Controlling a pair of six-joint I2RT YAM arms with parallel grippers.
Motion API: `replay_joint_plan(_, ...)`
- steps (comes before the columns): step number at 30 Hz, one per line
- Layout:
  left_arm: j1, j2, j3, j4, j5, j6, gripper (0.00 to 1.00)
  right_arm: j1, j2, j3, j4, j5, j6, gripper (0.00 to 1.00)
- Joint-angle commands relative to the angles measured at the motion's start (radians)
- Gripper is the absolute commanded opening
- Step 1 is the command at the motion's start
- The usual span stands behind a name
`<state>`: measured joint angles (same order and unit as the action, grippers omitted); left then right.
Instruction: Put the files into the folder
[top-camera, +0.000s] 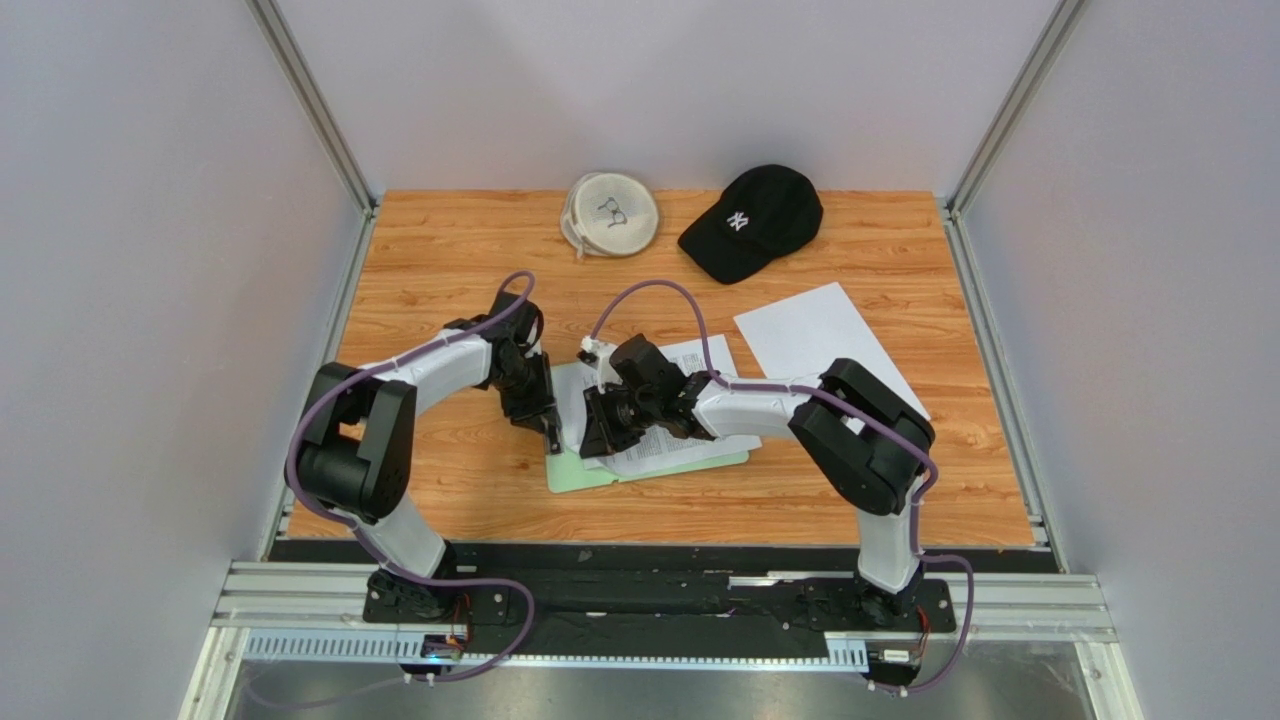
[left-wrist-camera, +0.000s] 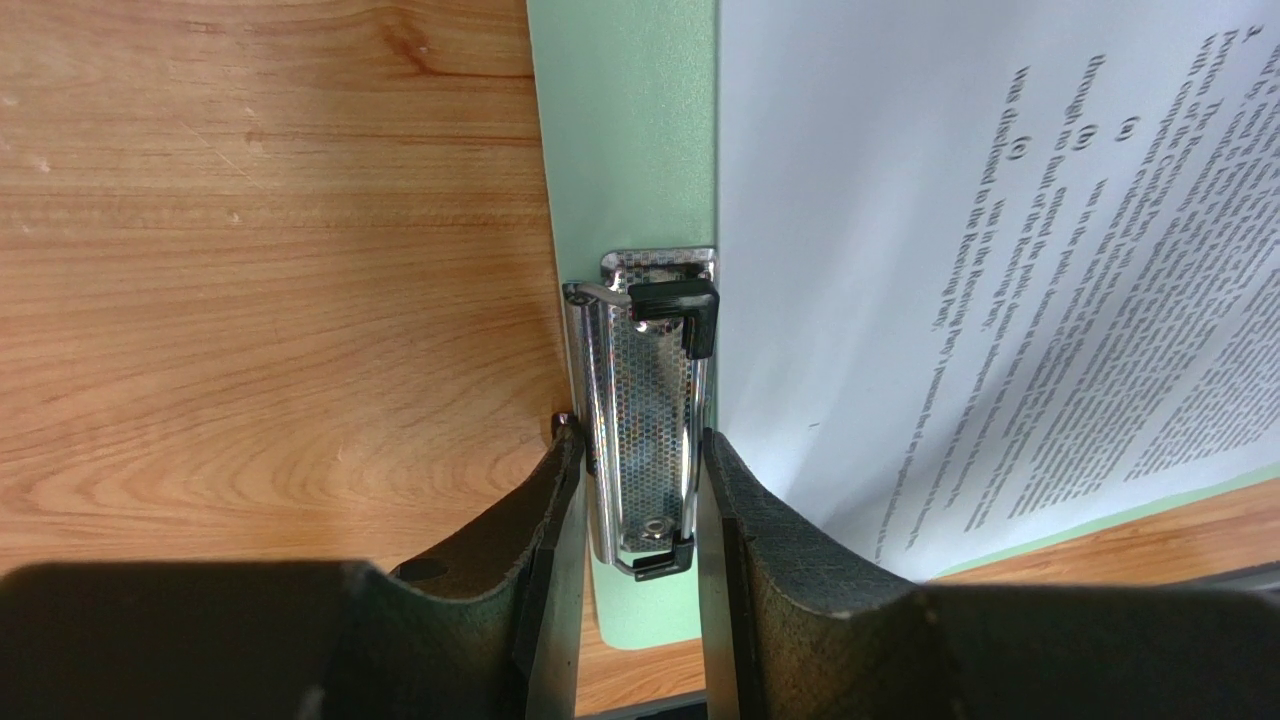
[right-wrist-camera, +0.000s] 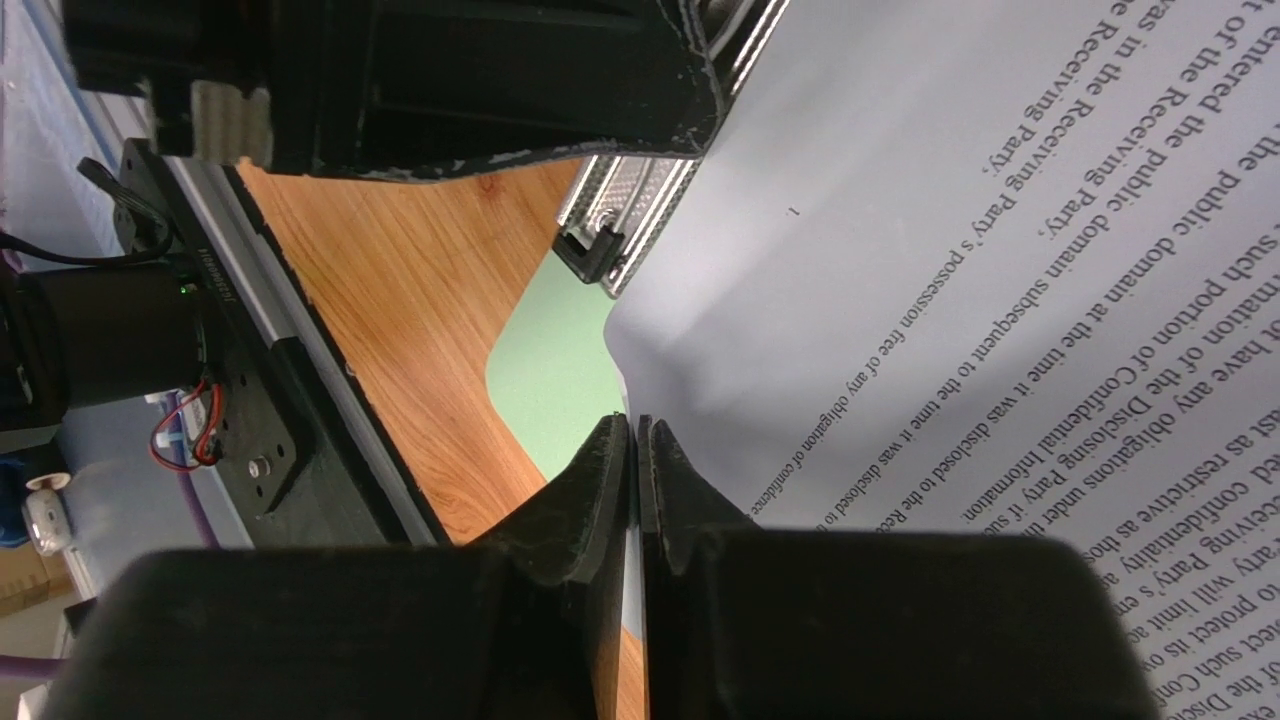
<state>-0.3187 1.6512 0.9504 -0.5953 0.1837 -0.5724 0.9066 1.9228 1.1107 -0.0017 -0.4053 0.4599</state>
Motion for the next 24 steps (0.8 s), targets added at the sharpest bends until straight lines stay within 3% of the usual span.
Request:
replay_joint_plan(1,-0.002,-0.037,-0.007,0.042,0.042,-0.021,0.00,0.003,0.007,-0.008,0.088,-0.055,0.036,0.08)
replay_joint_plan(24,-0.002,-0.033,-0.001,0.035,0.045,-0.017,0.00,0.041,0.042,-0.009,0.062,-0.026,-0.041,0.08)
